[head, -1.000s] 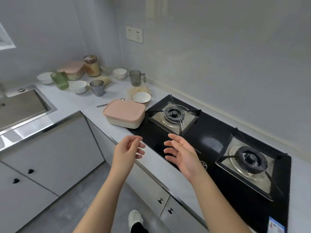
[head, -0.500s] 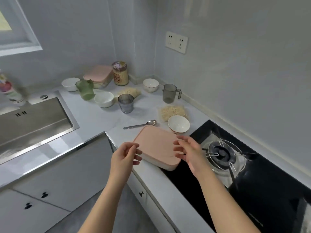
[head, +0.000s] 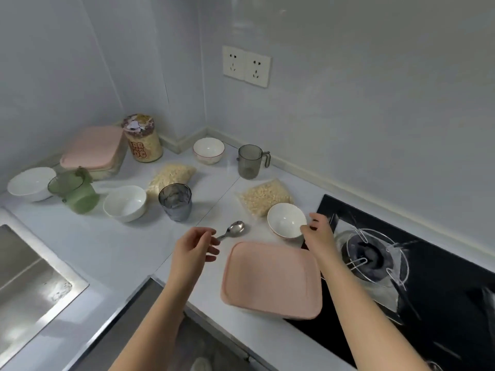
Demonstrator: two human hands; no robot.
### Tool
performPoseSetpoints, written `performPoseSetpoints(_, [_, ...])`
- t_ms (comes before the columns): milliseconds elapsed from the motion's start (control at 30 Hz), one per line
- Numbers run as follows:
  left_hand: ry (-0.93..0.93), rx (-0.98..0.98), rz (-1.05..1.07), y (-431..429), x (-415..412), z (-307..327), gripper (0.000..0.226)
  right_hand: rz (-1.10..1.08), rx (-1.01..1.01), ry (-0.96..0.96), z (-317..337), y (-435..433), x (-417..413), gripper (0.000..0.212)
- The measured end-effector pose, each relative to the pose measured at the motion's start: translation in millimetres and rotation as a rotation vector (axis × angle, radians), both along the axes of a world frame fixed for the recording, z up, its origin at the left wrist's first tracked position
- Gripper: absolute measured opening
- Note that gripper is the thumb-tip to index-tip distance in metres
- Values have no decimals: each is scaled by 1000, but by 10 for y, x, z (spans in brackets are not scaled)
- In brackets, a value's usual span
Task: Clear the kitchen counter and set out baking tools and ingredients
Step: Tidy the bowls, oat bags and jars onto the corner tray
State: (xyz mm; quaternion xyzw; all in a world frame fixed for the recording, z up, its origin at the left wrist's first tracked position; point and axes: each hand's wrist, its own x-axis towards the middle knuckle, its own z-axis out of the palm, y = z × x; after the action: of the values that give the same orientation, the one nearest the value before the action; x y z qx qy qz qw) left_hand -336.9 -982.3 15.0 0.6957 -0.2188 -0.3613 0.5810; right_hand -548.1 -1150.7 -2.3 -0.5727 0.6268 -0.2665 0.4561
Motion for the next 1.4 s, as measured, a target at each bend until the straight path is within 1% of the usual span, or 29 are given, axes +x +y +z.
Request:
performPoseSetpoints(33, [4, -7, -19, -77, 75, 2, 16, -39, -22, 5, -33, -49, 25, 50])
performPoseSetpoints(100, [22, -13, -53, -202, 170, -1, 16, -93, 5, 31, -94, -174, 81, 55])
performPoseSetpoints(167, [44, 2, -82, -322, 235, -47, 16, -92, 100, 101, -194, -330, 133, 59])
performPoseSetpoints(233, [59, 19, -104, -398, 244, -105, 15, -85, 231, 147, -273, -472, 165, 57])
performPoseSetpoints(333, [76, 37, -95, -472, 270, -180, 16, -77, 410, 104, -351, -626, 254, 47])
performPoseSetpoints(400, [81, 51, -68, -524, 305, -221, 16, -116, 499, 46, -407, -695, 299, 46])
performPoseSetpoints(467, [78, 53, -61, -558, 341, -236, 16, -185, 542, -10, -476, -755, 298, 47])
performPoseSetpoints(567, [91, 55, -20, -606, 413, -229, 16, -206, 541, -18, -471, -794, 287, 46])
performPoseSetpoints(700, [75, 39, 63, -583, 661, -224, 16, -110, 490, -43, -346, -734, 400, 48])
performPoseSetpoints(800, [49, 12, 95, -644, 966, -201, 16, -42, 444, -102, -160, -729, 631, 51])
performPoseSetpoints(900, [30, -23, 105, -815, 1297, -138, 17, 17, 407, -165, 25, -732, 970, 48])
performPoseSetpoints(1100, [19, 8, -9, -1631, 2136, -49, 15, 12, 369, -198, 75, -805, 1659, 40])
performPoseSetpoints(1200, [-39, 71, -78, -2158, 2495, -85, 13, -19, 359, -193, 65, -868, 1915, 38])
performPoseSetpoints(1267, [-74, 141, -101, -2453, 2636, -159, 19, -25, 364, -190, 71, -899, 2045, 37])
performPoseSetpoints(1400, [-93, 265, -189, -2907, 2798, -346, 40, -49, 350, -194, 100, -961, 2303, 37])
